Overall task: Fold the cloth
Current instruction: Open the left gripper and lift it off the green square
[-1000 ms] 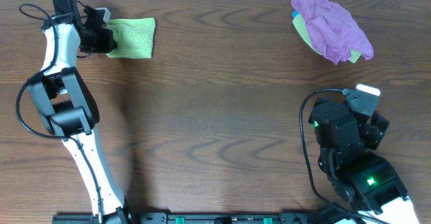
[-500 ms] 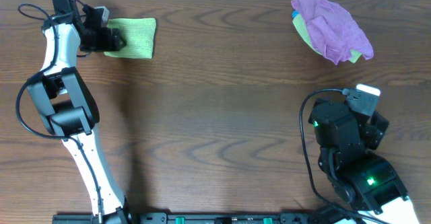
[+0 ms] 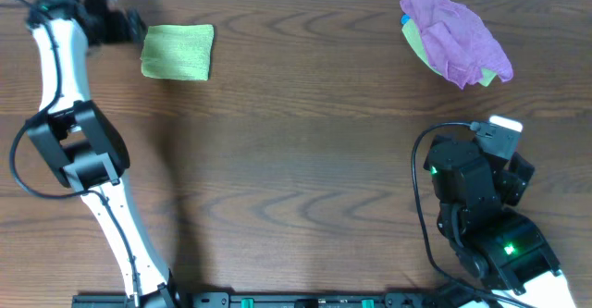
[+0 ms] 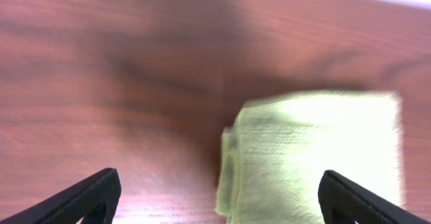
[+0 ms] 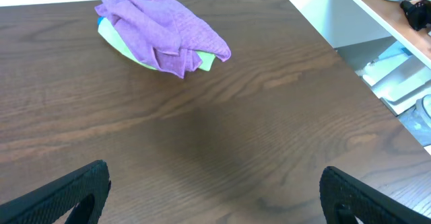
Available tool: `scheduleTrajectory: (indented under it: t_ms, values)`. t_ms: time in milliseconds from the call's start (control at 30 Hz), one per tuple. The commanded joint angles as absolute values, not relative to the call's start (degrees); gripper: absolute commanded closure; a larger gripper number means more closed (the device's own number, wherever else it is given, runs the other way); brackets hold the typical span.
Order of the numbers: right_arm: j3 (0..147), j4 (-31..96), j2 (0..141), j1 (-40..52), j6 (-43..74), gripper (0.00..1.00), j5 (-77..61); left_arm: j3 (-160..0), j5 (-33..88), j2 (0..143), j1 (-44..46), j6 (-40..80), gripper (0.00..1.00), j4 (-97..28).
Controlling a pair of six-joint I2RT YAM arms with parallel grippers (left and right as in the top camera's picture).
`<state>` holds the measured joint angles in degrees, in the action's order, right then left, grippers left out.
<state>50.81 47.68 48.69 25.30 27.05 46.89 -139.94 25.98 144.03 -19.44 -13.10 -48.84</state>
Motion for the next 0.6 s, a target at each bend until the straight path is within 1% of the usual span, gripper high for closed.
scheduleTrajectory:
  t_ms: [0,100,200,400,567]
  values:
    - [50.5,47.6,48.7,24.9,28.3,0.01,47.3,-149.4,34.9,143.5,-19.3,-11.1,0.05,-53.8]
    - [50.5,47.6,48.7,24.9,28.2,0.01,47.3,-155.7,42.8,143.5,-18.7,-11.2,0.05,-62.6]
    - [50.5,47.6,48.7,24.9,28.3,0.01,47.3,-159.8,47.8,143.5,-18.2,-13.4,0.05,-70.5]
    - [50.5,47.6,48.7,24.9,28.2,0.01,47.3,-169.1,49.9,143.5,-17.4,-21.4,0.05,-86.0]
    - [50.5,47.5,48.7,24.9,28.2,0.01,47.3,-180.1,51.5,143.2,-15.6,-22.3,0.04,-90.8]
